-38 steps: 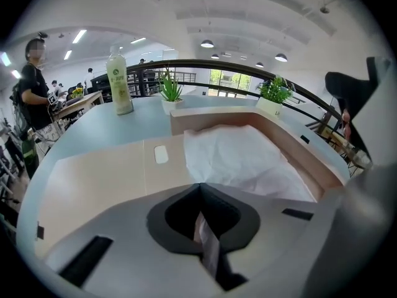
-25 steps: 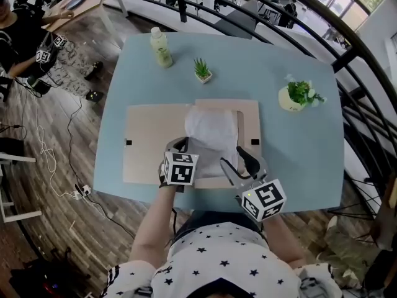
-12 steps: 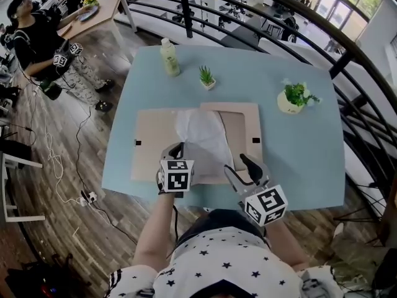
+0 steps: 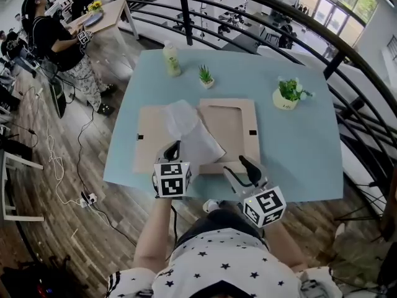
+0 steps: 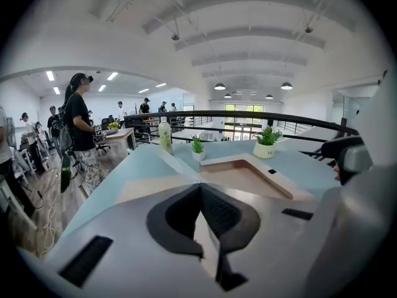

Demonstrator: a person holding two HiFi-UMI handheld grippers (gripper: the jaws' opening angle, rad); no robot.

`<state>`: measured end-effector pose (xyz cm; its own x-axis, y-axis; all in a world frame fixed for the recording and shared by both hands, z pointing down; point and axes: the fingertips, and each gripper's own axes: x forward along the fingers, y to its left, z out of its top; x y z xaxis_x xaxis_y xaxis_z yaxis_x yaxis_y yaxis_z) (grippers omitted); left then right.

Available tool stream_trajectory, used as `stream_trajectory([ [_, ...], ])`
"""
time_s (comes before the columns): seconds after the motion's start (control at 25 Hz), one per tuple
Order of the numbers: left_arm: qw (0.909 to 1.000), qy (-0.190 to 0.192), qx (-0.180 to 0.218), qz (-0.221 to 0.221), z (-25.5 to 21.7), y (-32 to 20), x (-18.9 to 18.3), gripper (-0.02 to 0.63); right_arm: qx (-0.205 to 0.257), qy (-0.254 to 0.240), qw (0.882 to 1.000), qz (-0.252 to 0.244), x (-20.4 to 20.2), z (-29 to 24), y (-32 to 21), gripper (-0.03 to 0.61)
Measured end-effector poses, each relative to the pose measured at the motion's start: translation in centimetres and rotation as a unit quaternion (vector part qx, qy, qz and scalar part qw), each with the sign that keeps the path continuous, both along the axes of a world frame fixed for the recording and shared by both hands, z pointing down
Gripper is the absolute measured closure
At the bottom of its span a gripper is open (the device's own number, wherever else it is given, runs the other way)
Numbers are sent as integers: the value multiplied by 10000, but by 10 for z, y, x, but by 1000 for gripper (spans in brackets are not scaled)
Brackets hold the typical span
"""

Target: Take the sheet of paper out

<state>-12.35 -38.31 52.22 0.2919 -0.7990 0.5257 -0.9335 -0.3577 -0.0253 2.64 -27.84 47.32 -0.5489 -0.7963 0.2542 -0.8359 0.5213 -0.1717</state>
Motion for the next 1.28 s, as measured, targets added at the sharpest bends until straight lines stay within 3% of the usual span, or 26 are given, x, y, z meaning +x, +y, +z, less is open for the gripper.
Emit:
stream_trajectory([
  [0.64,9966,372,735,46,-64,107,-5,614,240,120,9994,234,0,-12,92,380],
  [1.28,9911,838,999,259,-98,223,-7,614,526,193,9971,522,2,-37,168,562],
])
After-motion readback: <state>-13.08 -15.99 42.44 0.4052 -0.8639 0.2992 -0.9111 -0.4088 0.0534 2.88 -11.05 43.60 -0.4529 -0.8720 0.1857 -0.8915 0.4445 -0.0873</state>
